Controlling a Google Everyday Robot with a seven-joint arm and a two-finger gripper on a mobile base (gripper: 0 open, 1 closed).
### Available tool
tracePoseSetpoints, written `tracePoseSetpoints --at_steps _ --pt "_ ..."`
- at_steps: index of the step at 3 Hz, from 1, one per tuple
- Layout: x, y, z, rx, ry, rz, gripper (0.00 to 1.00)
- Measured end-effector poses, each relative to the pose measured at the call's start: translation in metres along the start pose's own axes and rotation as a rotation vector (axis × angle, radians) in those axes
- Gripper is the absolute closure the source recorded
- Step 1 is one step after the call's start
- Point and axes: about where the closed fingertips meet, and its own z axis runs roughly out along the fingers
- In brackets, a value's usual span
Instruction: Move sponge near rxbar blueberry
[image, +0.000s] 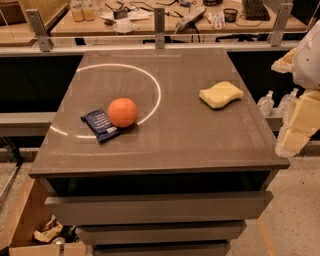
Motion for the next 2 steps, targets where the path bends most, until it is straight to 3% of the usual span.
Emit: tracePoseSetpoints --at_steps 1,2 --pt "0.0 0.0 -0.001 0.003 -0.003 0.001 0.0" --pt "0.007 -0.02 -0.002 0.025 -0.062 -0.011 0.0"
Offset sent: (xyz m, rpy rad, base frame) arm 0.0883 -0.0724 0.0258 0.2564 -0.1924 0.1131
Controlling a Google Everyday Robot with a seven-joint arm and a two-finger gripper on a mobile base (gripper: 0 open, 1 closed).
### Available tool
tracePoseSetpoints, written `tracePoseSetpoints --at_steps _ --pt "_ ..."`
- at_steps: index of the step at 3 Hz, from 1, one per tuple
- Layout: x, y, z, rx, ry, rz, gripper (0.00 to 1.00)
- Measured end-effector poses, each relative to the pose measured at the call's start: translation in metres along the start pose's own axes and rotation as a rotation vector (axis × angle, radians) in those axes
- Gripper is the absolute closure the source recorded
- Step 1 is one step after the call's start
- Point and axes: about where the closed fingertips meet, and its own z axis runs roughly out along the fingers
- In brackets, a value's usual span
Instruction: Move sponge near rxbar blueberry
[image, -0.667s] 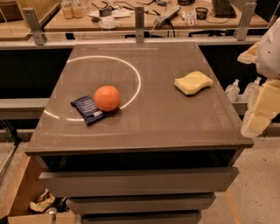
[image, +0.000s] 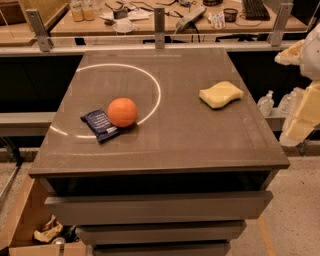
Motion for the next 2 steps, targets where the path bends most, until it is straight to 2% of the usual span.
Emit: tracePoseSetpoints --at_steps 1,2 --pt "0.025 -0.051 0.011 0.008 -0.165 -0.02 0.0" --pt "0.04 -0.101 0.034 0.028 -0.297 0.004 0.0"
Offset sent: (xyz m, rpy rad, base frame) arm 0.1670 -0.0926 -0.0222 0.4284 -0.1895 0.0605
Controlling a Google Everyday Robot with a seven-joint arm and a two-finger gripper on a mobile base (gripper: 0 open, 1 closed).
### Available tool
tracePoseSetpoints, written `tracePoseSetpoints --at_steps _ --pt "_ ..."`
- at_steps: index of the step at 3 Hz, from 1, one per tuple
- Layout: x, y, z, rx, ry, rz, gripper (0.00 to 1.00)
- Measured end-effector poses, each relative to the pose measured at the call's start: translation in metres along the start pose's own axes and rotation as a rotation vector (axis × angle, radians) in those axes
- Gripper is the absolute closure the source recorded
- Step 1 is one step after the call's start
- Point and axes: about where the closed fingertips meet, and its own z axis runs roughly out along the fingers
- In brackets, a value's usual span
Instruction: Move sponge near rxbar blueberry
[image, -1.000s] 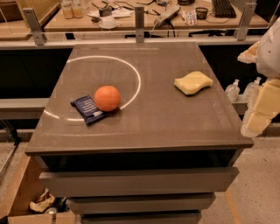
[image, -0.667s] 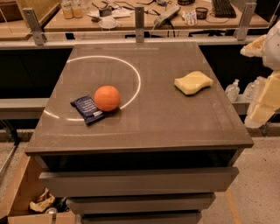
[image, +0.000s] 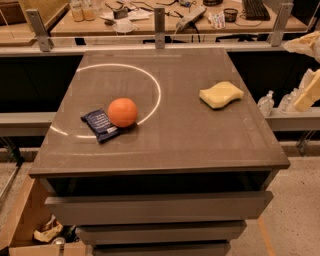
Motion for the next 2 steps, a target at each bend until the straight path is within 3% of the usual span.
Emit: tracePoseSetpoints --at_steps 1,2 --pt "0.0038 -0.0335 0.0221 0.053 -0.047 0.04 0.0" --pt "0.0042 -0.0359 0.0247 0.058 -0.049 0.042 0.0"
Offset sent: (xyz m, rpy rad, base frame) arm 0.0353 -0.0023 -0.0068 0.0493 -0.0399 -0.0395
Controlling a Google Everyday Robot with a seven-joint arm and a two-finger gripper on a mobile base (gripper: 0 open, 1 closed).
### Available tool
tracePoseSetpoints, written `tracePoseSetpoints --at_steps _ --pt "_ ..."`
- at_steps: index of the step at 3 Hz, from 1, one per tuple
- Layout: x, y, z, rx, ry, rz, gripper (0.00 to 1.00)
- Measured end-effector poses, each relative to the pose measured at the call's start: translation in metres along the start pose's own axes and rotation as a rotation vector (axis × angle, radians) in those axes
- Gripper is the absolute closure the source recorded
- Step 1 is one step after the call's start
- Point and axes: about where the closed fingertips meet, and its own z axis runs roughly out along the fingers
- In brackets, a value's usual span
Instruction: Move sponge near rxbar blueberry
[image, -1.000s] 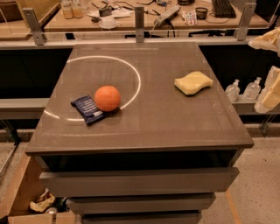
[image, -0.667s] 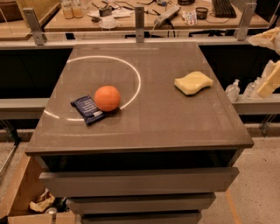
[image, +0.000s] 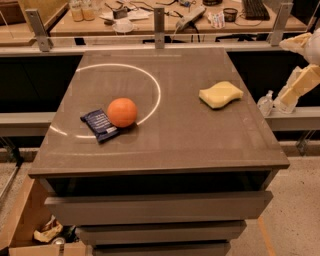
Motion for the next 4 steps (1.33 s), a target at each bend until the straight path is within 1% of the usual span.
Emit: tracePoseSetpoints --at_steps 1,2,3,4 --pt "0.006 0.0 0.006 0.033 -0.018 0.051 0.0" --pt "0.014 -0.007 0.037 0.081 -0.108 0.167 0.0" --pt "0.023 -0.019 0.076 0.047 -0.148 0.198 0.0" --pt "0.022 -0.017 0.099 -0.018 -0.198 0.243 0.0"
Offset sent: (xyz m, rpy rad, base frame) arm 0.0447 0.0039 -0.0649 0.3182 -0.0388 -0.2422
